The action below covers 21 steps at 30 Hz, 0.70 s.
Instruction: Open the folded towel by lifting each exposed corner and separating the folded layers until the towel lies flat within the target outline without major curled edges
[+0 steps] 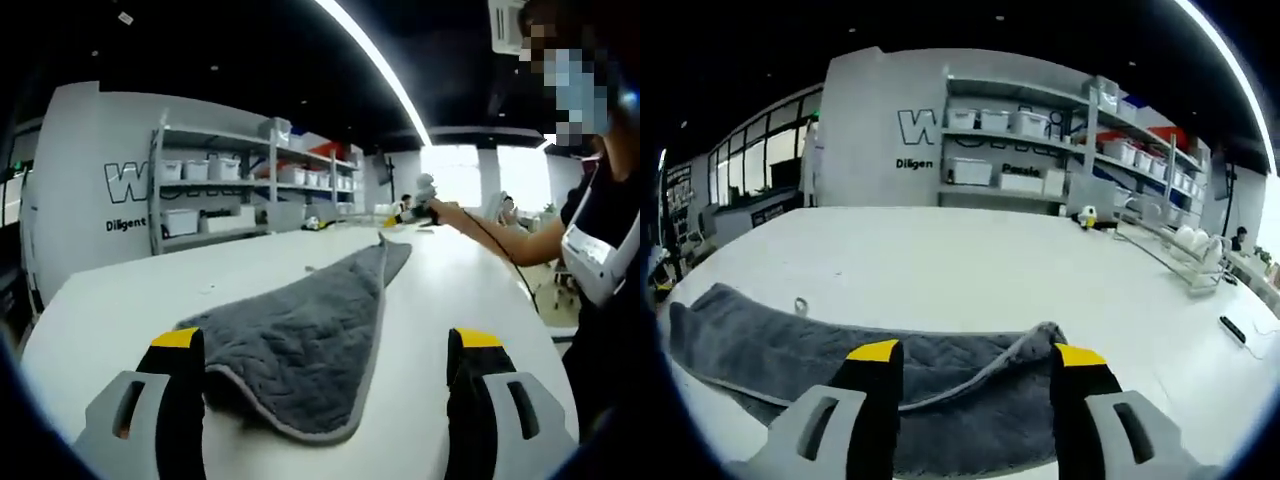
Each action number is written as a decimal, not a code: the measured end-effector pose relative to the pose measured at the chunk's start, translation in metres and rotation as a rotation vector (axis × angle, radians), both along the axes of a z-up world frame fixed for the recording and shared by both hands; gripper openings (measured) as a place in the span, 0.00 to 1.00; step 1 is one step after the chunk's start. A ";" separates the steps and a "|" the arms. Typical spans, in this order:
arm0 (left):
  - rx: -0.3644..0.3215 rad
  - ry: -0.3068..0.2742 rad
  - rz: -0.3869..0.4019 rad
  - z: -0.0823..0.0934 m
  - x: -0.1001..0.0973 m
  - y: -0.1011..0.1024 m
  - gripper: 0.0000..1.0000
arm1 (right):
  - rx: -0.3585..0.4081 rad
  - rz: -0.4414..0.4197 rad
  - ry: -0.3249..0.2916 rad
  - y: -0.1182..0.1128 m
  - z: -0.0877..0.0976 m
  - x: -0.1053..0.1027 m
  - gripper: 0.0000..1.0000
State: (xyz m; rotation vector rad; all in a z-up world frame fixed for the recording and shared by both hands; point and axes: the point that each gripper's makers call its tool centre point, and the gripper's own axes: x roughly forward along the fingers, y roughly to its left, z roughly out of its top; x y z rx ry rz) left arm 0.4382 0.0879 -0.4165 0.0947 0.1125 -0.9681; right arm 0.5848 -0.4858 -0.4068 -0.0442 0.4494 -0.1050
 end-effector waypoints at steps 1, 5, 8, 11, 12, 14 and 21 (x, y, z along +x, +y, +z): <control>0.001 -0.001 0.000 0.000 0.000 0.000 0.99 | 0.003 -0.008 0.004 -0.002 -0.001 0.003 0.56; 0.013 0.000 0.006 -0.002 0.001 0.002 0.99 | 0.023 -0.061 0.033 -0.017 -0.009 0.016 0.51; 0.008 0.010 -0.004 -0.004 0.000 0.000 0.99 | 0.049 -0.108 0.058 -0.032 -0.020 0.023 0.46; 0.025 0.022 0.000 -0.008 0.001 0.001 0.99 | 0.120 -0.129 0.079 -0.037 -0.031 0.027 0.40; 0.028 0.021 0.002 -0.008 0.002 0.002 0.99 | 0.117 -0.131 0.080 -0.038 -0.033 0.027 0.38; 0.033 0.022 0.003 -0.010 0.002 0.002 0.99 | 0.103 -0.132 0.093 -0.039 -0.037 0.027 0.31; 0.040 0.024 0.004 -0.011 0.002 0.002 0.99 | 0.106 -0.081 0.116 -0.039 -0.048 0.023 0.00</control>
